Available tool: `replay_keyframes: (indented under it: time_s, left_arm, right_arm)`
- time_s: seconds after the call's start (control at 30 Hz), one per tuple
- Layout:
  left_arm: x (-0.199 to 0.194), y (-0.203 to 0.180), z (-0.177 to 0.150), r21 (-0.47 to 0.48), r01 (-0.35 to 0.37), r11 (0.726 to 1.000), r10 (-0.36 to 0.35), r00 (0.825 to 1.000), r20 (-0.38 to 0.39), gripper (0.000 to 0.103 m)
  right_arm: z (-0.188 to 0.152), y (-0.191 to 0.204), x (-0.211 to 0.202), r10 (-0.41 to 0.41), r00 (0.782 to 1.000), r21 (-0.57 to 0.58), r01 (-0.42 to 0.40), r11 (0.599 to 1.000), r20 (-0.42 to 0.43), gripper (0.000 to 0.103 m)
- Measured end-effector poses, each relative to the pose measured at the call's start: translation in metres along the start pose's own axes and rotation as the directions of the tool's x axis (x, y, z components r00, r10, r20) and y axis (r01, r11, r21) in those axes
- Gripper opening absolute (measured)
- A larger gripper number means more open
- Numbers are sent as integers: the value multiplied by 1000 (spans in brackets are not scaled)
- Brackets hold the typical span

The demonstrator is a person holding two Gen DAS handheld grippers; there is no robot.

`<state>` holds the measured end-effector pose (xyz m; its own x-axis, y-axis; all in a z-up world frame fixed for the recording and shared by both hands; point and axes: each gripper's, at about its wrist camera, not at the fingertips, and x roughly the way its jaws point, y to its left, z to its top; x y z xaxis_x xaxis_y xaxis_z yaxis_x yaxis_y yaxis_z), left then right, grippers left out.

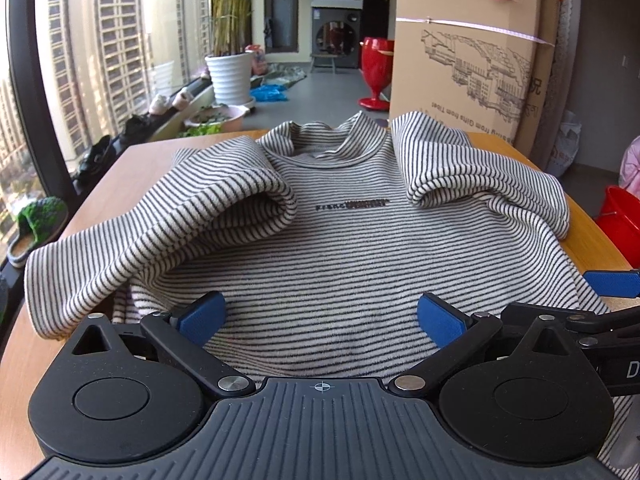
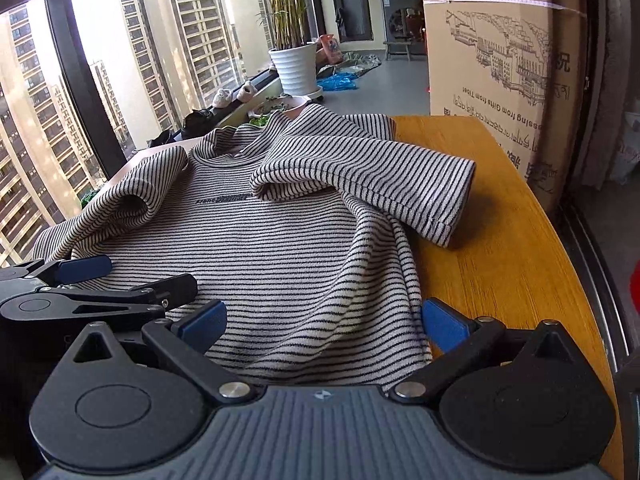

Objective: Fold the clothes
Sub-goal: 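Bring both open tools back to the shirt hem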

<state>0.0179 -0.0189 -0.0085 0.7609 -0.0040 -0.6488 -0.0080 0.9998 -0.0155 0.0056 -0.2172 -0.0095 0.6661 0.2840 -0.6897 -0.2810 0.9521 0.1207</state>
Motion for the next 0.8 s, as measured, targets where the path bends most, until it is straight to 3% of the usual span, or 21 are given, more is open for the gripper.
replay_keyframes:
  time_s: [0.1,0.37,0.57,0.8]
  left_arm:
    - [-4,1,-1,-10,11,1000,-11,1000,8,103]
    - [-25,-22,-19,36,77,996,-77,997,14,103]
    - [-34,-32,-27,62,37,997,-38,999,16,103]
    - [-33,-31,-27,55,38,998,-38,999,14,103]
  right_arm:
    - [-13,8,-7,-73,997,-52,73,996,1,103]
    - [-57,-4,-53,-182,982,63,179,982,45,103]
    - [-69,-19,-85,-161,986,111,155,982,42,103]
    - [-64,-46,-165,-122,970,81,106,991,213,103]
